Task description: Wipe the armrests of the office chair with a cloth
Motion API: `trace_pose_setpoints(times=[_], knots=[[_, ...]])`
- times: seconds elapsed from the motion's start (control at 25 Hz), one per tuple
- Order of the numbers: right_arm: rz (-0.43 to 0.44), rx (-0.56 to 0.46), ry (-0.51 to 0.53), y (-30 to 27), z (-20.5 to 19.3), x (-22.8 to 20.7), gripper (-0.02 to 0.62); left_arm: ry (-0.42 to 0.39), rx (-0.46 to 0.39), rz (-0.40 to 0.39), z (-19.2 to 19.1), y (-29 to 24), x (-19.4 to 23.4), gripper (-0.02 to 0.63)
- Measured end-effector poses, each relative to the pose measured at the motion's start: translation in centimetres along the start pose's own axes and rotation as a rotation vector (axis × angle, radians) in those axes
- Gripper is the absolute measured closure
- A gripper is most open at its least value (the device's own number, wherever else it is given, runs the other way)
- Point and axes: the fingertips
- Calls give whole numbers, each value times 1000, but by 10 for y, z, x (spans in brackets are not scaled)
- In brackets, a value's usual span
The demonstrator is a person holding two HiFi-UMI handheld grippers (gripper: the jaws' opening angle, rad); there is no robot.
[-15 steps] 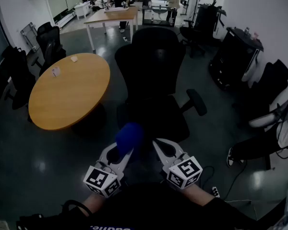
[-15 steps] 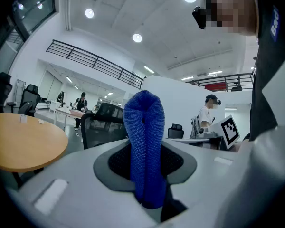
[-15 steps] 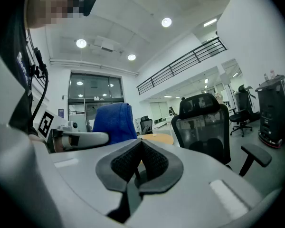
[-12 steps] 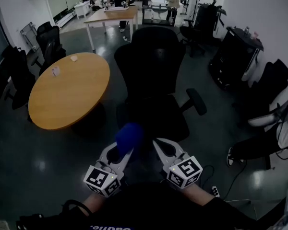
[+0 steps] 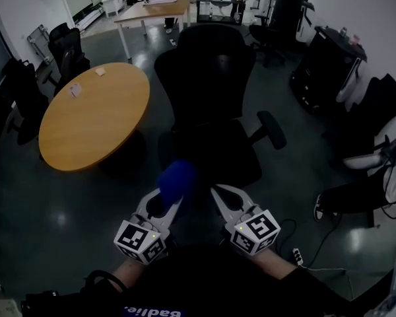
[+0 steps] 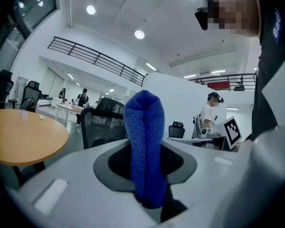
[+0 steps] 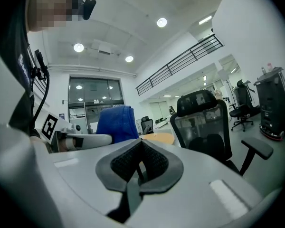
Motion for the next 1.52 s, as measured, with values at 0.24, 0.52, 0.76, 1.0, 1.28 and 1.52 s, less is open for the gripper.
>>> trace_pose_setpoints(times=[0.24,0.52,0.76,1.0,1.28,1.52], knots=[[45,45,-45,10,-20,-13,591,-3,55,64,-14,-9,11,471],[148,78,-84,24,-36,-33,591,-10,51,226,-14,-10,18,471],[207,108,-98,22,-41,-47,591,-40,46,299,-4,-22,21,471],[218,141,-78,-8,-47,-54,591,-23,22,300,3,-31,48,471],[154,203,-60,-72,-56,-64,591,-32,11,262,10,-49,131,471],[83,270,-70,-136,-74,-75,591,-50,59,220,6,-73,209,471]])
Point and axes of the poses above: the fingertips, and each gripper's own axes: y backward along the fingers, x to its left, z out of its top
